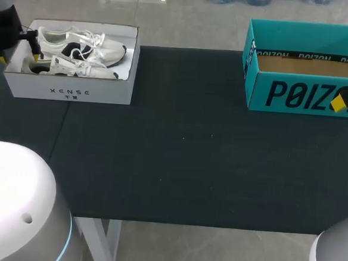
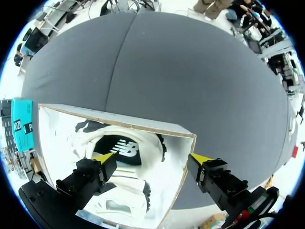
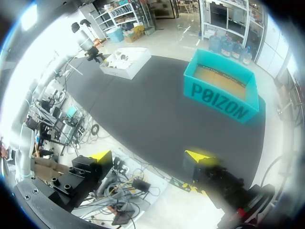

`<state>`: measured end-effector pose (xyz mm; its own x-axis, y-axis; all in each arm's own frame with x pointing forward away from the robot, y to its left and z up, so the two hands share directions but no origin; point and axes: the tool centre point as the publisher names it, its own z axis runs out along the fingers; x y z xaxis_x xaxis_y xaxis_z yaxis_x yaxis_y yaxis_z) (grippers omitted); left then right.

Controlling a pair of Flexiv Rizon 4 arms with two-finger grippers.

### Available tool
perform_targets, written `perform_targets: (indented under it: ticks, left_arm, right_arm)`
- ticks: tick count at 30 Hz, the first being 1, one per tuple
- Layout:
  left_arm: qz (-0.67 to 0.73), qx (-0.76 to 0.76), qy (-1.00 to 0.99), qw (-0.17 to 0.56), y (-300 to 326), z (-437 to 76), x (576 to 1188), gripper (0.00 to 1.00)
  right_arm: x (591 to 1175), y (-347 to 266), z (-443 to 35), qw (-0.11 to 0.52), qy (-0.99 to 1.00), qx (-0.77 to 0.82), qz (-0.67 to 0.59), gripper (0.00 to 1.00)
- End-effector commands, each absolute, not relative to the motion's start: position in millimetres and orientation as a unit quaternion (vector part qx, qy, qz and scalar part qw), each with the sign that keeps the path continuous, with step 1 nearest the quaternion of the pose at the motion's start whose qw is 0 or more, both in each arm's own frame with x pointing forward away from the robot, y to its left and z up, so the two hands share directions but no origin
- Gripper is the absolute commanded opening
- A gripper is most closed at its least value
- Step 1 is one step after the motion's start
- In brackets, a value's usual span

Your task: Take the shoe out of the shoebox, open the shoe tongue, remove and reinsert the insole, then place the shoe into the shoebox

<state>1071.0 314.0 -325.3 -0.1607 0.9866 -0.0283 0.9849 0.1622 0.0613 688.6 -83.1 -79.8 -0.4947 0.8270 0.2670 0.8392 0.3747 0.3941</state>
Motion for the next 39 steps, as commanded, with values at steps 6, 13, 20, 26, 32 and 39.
perform_targets:
  ticks: [6,13,20,26,32,39]
  left_arm:
    - [0.009,0.646,0.763,0.021,312.6,-336.0,1078.8,1.00]
    - [0.010,0.644,0.765,0.019,316.0,-341.6,1077.9,1.00]
    - [0.010,0.646,0.763,0.021,316.9,-345.0,1077.5,0.65]
    - [0.009,0.649,0.761,0.020,315.3,-350.2,1077.1,0.50]
    - [0.006,0.647,0.762,0.013,319.4,-358.7,1081.4,0.58]
    - [0.002,0.646,0.763,0.005,322.1,-366.7,1087.8,0.43]
  right_arm:
    - [691.6,-82.4,-79.2,0.015,-0.830,-0.503,-0.243,1.00]
    - [691.6,-82.4,-79.2,0.015,-0.830,-0.503,-0.243,1.00]
    - [691.6,-82.4,-79.2,0.015,-0.830,-0.503,-0.243,1.00]
    - [691.6,-82.4,-79.2,0.015,-0.830,-0.503,-0.243,1.00]
    - [691.6,-82.4,-79.2,0.015,-0.830,-0.503,-0.243,1.00]
    - [691.6,-82.4,-79.2,0.015,-0.830,-0.503,-0.243,1.00]
